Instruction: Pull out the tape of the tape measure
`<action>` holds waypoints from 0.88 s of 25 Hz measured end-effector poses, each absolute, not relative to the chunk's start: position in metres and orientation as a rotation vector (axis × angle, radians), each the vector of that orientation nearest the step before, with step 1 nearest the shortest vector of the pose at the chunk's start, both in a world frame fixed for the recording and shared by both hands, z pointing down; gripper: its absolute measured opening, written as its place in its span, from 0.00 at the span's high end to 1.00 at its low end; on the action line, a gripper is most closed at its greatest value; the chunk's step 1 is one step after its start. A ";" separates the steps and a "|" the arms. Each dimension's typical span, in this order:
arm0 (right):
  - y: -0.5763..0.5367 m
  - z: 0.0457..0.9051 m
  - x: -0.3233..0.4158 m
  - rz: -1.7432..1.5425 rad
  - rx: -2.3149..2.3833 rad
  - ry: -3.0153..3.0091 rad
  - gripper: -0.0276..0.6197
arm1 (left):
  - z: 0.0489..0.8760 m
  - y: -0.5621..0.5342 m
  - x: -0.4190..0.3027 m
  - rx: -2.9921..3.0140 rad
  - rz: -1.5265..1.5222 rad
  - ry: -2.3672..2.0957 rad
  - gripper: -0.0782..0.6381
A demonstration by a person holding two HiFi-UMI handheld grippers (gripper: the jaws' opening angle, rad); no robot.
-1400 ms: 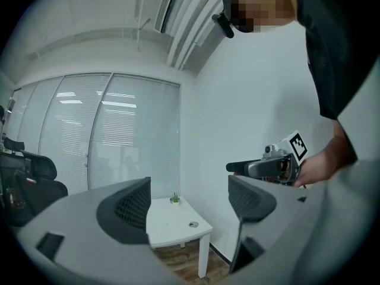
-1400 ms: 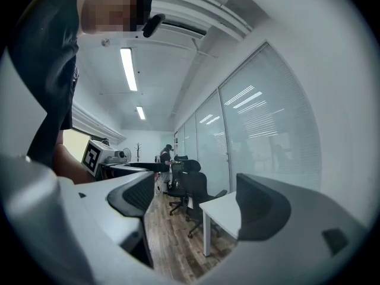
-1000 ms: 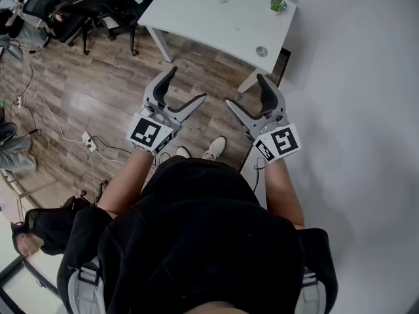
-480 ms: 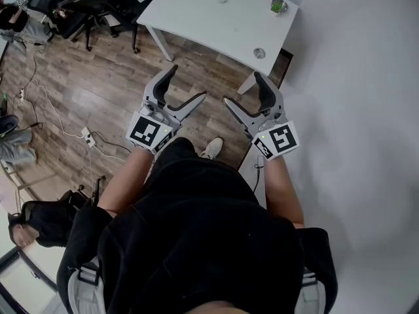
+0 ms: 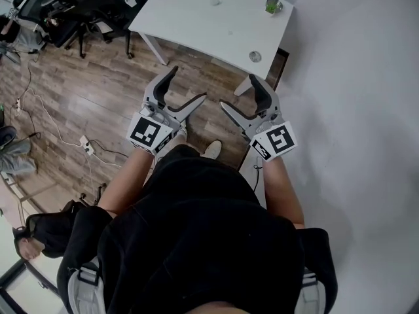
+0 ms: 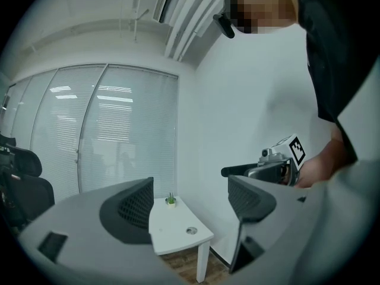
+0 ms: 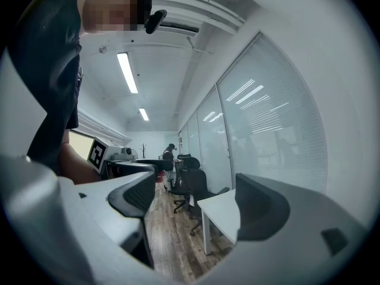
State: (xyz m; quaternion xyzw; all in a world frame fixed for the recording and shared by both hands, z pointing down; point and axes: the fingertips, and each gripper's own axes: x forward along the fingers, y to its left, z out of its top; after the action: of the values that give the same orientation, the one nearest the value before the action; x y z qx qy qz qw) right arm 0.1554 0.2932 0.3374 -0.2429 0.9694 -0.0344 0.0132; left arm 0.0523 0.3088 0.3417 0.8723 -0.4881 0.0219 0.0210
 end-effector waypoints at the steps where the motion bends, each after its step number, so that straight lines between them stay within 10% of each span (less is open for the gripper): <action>1: 0.289 0.339 0.152 -0.113 -0.760 3.022 0.32 | 0.342 0.303 0.051 2.720 0.044 -1.500 0.33; 22: 0.168 0.338 0.044 -0.115 -0.994 3.017 0.34 | 0.336 0.168 -0.059 2.839 0.004 -1.284 0.33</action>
State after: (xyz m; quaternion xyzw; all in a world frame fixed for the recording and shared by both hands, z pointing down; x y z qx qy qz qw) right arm 0.0441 0.1683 0.3382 -0.3126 0.9490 -0.0361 -0.0184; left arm -0.0592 0.1677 0.3357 0.9111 -0.4120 0.0012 0.0130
